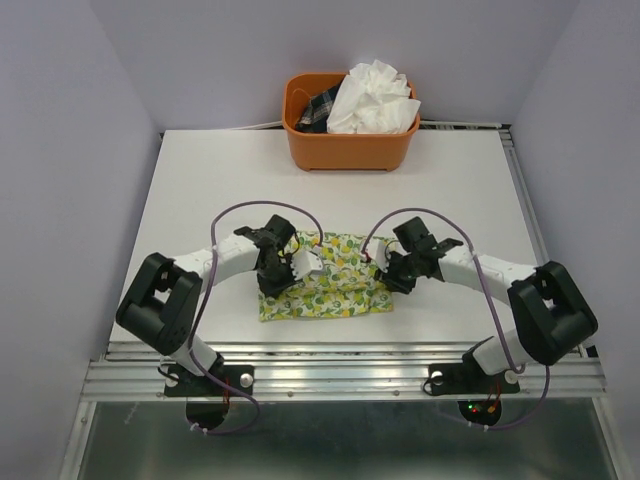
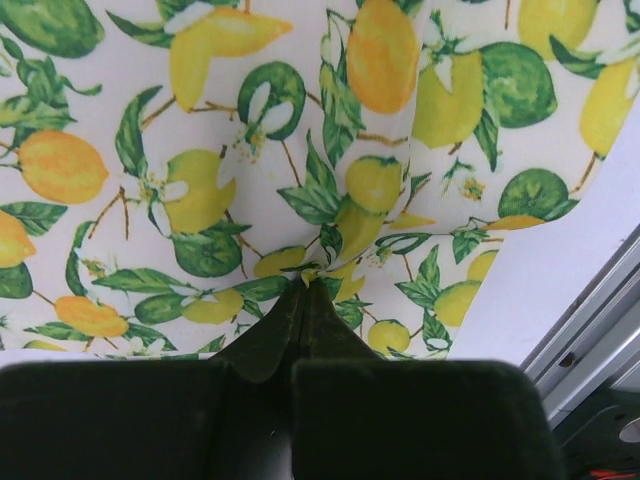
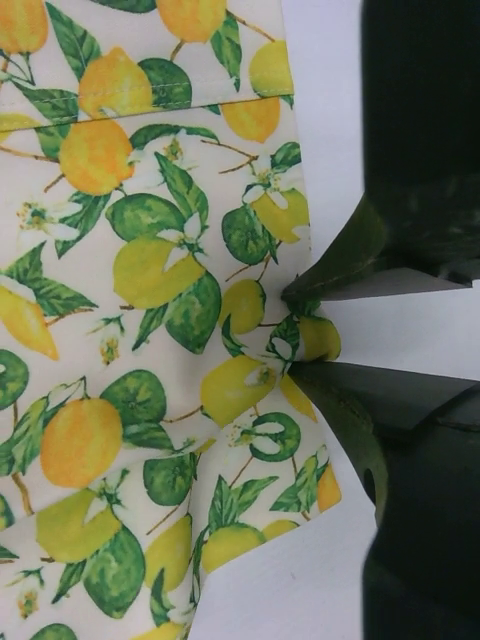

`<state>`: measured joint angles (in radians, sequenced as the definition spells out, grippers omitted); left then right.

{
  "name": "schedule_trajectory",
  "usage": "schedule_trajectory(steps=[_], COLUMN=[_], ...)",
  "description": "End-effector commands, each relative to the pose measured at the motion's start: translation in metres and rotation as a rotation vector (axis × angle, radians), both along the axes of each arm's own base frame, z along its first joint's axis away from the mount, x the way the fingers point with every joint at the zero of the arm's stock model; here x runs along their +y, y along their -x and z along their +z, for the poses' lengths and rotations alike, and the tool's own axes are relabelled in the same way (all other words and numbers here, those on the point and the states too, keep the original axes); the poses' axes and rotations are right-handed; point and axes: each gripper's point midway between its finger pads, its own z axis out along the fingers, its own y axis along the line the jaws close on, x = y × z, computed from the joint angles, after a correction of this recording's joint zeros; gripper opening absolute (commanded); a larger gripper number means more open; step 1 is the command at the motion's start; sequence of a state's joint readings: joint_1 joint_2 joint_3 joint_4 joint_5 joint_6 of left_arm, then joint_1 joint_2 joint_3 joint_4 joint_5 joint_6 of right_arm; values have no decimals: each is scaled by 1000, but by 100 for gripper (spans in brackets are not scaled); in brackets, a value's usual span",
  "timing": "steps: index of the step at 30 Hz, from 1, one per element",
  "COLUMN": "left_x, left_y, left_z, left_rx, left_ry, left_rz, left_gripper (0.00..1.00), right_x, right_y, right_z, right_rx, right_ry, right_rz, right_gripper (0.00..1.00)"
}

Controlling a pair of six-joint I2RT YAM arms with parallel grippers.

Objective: Fold and stack the skirts
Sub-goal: Fold the skirt

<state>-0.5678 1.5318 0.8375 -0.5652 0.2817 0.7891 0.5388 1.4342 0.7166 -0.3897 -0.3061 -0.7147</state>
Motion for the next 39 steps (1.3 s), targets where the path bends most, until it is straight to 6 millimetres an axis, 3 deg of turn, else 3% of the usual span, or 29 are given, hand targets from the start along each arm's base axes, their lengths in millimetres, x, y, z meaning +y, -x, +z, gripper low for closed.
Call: schedule_trajectory(steps=[1,3,4,5,7,11,13,14,15,16,17,19,20,22,24,26,28,32,35,39], left_x=[-5,-7,-10,-13,-22,-29,-25,-24,-23,-21,-21,-23,-27,-36,-47,-67,-86,-123,-147,-170], left_y=[-14,-18,-23,-26,-36,-44,-42,-43,-43,-42,-42,-44,-47,-56,-65,-79,-93,-110,-124,-126], left_z=[-20,-23,-25,-25,-23,-11,-8,-2,1,2,8,17,27,51,70,94,114,103,97,85], left_rx=[9,14,16,21,18,-13,-32,-51,-62,-71,-85,-110,-137,-186,-219,-258,-298,-281,-281,-255], left_ry=[-26,-35,-39,-34,-15,22,21,27,28,23,33,50,76,133,180,238,272,278,301,309], left_rz=[72,102,115,141,169,219,224,223,224,224,216,210,212,215,217,215,214,190,187,150], left_gripper=[0,0,0,0,0,0,0,0,0,0,7,16,23,34,35,46,46,46,45,46], right_x=[2,-3,-5,-7,-10,-22,-25,-27,-32,-32,-32,-33,-36,-36,-28,-23,-12,9,17,22], right_y=[-49,-62,-80,-88,-123,-168,-186,-192,-194,-194,-192,-183,-176,-164,-153,-142,-132,-106,-99,-92], right_z=[10,1,6,-1,11,29,49,64,69,75,88,96,108,112,118,122,120,95,86,71], right_rx=[-71,-77,-114,-100,-146,-202,-253,-280,-285,-293,-306,-303,-296,-260,-187,-103,-16,240,341,428], right_ry=[-18,17,12,19,-3,-33,-61,-83,-90,-98,-122,-142,-176,-208,-286,-370,-433,-546,-607,-677], right_rz=[-76,-81,-104,-119,-179,-270,-296,-319,-342,-356,-382,-400,-436,-482,-550,-640,-673,-799,-874,-940], right_gripper=[32,31,30,30,29,29,34,44,46,53,64,66,66,64,63,58,54,37,27,24])
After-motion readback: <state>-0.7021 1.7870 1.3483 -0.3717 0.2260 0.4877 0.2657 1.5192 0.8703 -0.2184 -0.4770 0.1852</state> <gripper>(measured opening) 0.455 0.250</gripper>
